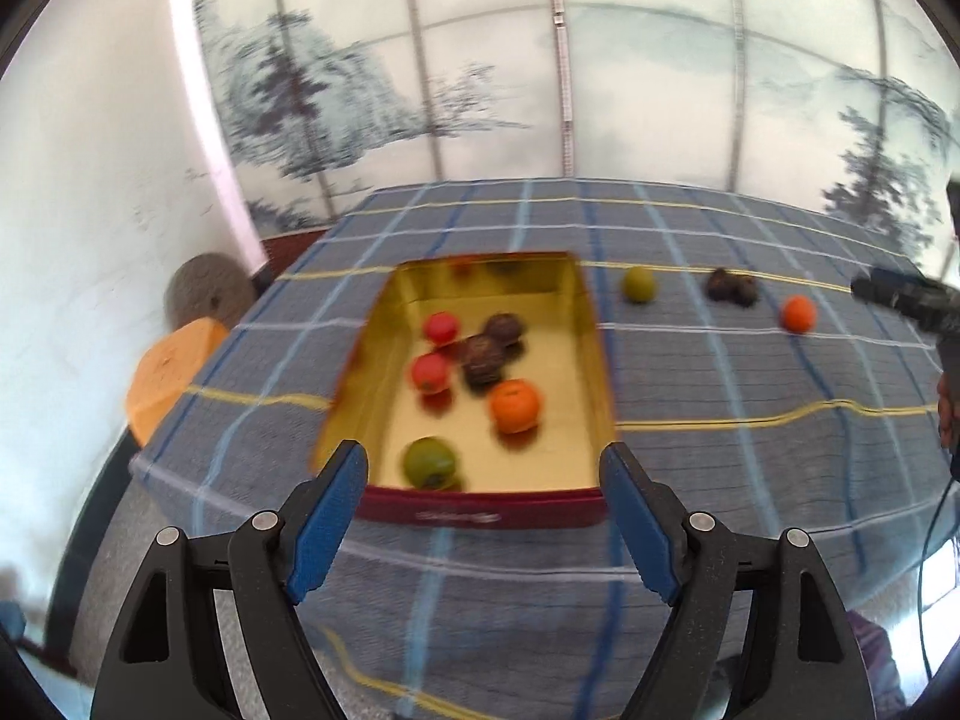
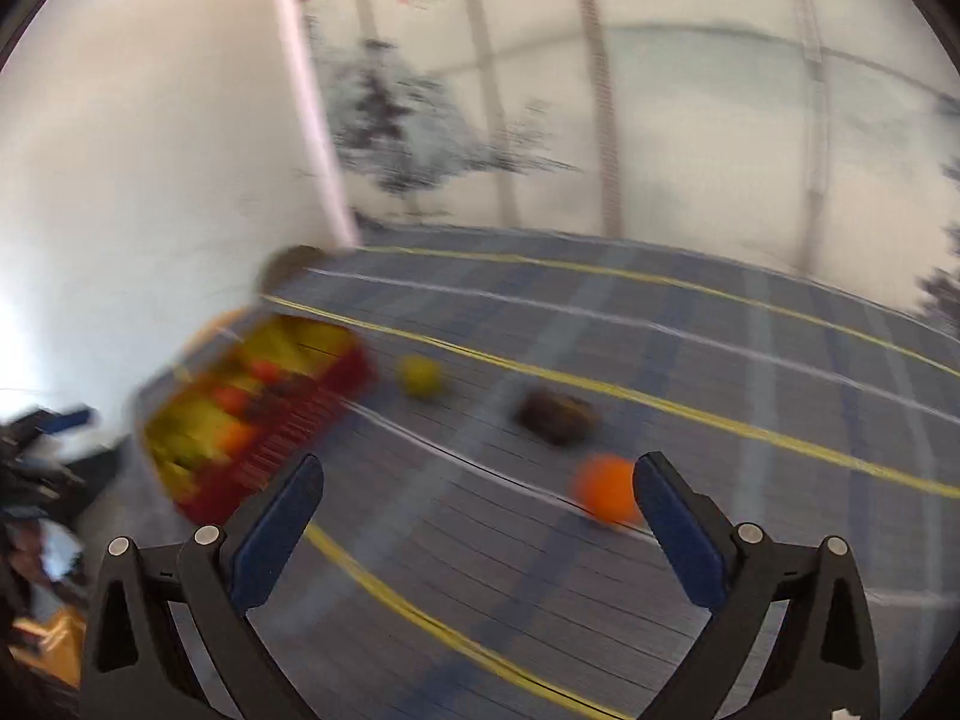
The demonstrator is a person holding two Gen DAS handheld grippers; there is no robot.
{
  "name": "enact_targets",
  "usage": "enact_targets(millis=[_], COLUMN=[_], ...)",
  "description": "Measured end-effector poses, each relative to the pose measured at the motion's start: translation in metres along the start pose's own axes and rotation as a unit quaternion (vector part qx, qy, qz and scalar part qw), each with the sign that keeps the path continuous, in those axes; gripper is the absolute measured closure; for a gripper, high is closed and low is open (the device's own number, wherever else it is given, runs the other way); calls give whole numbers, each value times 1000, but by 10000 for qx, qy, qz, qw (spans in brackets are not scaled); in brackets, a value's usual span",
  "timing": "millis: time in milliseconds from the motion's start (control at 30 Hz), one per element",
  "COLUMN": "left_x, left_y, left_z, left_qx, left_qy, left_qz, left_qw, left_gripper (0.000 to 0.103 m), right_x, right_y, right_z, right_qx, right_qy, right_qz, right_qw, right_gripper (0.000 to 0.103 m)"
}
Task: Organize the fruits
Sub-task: 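Grasp a brown nut with the left gripper while the right gripper approaches the orange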
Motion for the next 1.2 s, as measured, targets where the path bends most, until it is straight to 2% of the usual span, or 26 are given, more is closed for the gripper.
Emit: enact_targets(millis=[133, 200, 300, 400, 533, 633, 700, 733, 767, 833, 900, 967, 1067, 1200], left_x=[-37, -59, -89, -127, -162, -195, -213, -223, -235, -248, -260, -264, -267, -275], left_y=[-5, -9, -7, 5, 27, 50, 56, 58, 60, 60, 61, 61, 61, 60], left_z=[4, 7, 11, 23, 49, 77, 94, 104, 117, 133, 155, 169, 188, 211], left_qx=[415, 639, 593, 669, 944, 819, 878, 943, 1057, 1211, 1240, 1286, 1558, 1682], left_qy=[-593, -805, -738, -923, -1373, -1693, -1915, -2025, -2141, -2275, -2223, -2221, -2298, -2275], left_qz=[89, 319, 753, 1104, 1149, 1406, 1743, 1947, 2228, 2611, 3169, 3479, 3685, 3944], left_qw=[9973, 9942, 9927, 9873, 9793, 9721, 9619, 9551, 9452, 9303, 9136, 9017, 8872, 8743], left_gripper=[23, 23, 23, 23, 23, 25, 35, 48, 52, 52, 52, 52, 52, 52], right_x=[-69, -96, -124, -137, -140, -140, -140, -141, -139, -137, -137, -136, -136, -136], right_y=[-63, -88, -114, -131, -135, -137, -139, -139, -139, -139, -138, -137, -137, -136], right_z=[-4, -5, -1, -1, -1, 5, 6, 5, 5, 5, 5, 4, 4, 4], right_qx=[853, 1206, 1628, 1737, 1687, 1696, 1669, 1638, 1636, 1636, 1594, 1560, 1522, 1516], right_qy=[-1025, -1319, -1726, -1786, -1549, -1282, -1107, -1089, -1088, -1072, -1007, -963, -911, -888], right_qz=[13, 96, 183, 256, 435, 571, 698, 737, 744, 738, 747, 766, 787, 777], right_qw=[9911, 9839, 9713, 9681, 9724, 9755, 9772, 9777, 9777, 9779, 9792, 9801, 9810, 9814], right_gripper=[0, 0, 0, 0, 0, 0, 0, 0, 0, 0, 0, 0, 0, 0])
Point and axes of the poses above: each gripper's, at about its wrist camera, not at the fingertips, and z roughly the way its jaws point, x to its left, y to its top, the point moved 7 cm from there along z, roughly the way its jaws point, and after that the axes turned 15 degrees about -z, right-handed, at the moved point
